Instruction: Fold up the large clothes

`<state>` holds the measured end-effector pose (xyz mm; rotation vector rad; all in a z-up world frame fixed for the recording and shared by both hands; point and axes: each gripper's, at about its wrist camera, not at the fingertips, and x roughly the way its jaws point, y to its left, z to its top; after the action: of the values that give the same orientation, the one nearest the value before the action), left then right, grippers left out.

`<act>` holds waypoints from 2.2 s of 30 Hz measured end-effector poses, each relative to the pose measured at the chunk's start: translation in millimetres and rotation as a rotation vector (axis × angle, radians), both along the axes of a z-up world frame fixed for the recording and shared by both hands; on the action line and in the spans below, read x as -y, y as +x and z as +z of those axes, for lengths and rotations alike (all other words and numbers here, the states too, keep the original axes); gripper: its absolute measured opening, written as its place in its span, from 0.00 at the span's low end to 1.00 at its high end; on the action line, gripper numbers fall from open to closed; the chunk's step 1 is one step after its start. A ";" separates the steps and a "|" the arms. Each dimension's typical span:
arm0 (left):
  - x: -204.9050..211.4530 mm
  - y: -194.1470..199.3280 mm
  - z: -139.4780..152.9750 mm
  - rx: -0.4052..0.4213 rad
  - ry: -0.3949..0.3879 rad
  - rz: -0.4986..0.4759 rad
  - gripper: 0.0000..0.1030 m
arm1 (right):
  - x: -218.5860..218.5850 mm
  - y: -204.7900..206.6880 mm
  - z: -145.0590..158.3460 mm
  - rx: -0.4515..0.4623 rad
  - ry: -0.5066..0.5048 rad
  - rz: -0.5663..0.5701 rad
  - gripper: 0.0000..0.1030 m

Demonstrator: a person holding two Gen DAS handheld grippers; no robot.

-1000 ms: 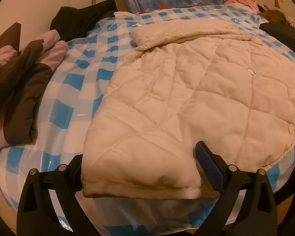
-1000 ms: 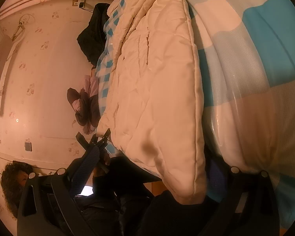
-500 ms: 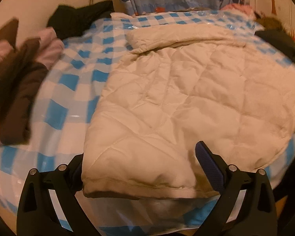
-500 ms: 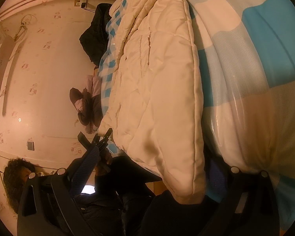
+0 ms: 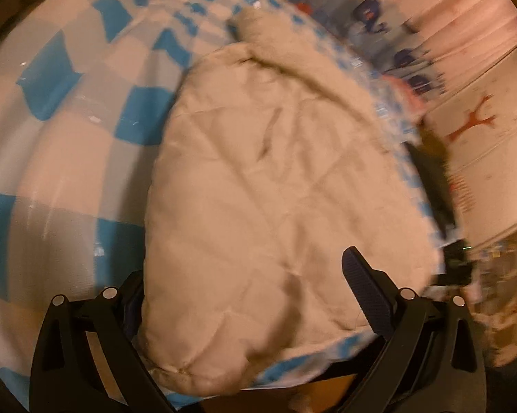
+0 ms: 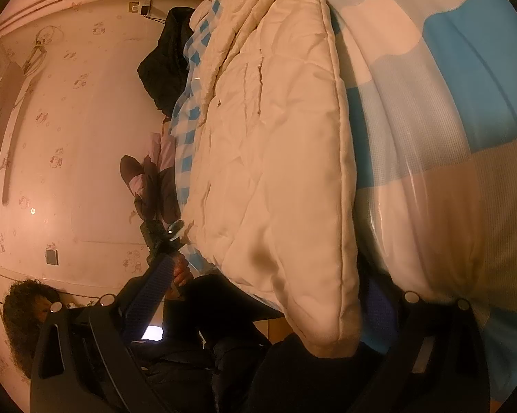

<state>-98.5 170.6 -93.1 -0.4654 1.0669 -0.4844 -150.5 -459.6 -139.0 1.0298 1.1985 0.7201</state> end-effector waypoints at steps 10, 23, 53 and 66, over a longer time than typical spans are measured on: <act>-25.4 9.5 -16.3 -0.062 -0.032 0.132 0.78 | -14.0 -5.4 7.7 0.021 -0.081 0.002 0.93; -4.8 -20.8 25.8 -0.015 -0.031 0.070 0.08 | -4.9 -25.0 53.4 0.213 -0.176 -0.086 0.11; 30.8 -61.0 -12.9 -0.152 0.161 0.044 0.31 | 41.0 -27.0 14.1 0.143 -0.079 -0.010 0.20; 5.4 -80.0 96.4 -0.012 0.028 0.022 0.10 | 40.0 -48.1 93.3 0.302 -0.031 -0.042 0.17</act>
<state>-178.5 165.2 3.4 -0.4550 1.0781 -0.4469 -198.6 -499.6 -45.6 0.8823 0.9219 0.7908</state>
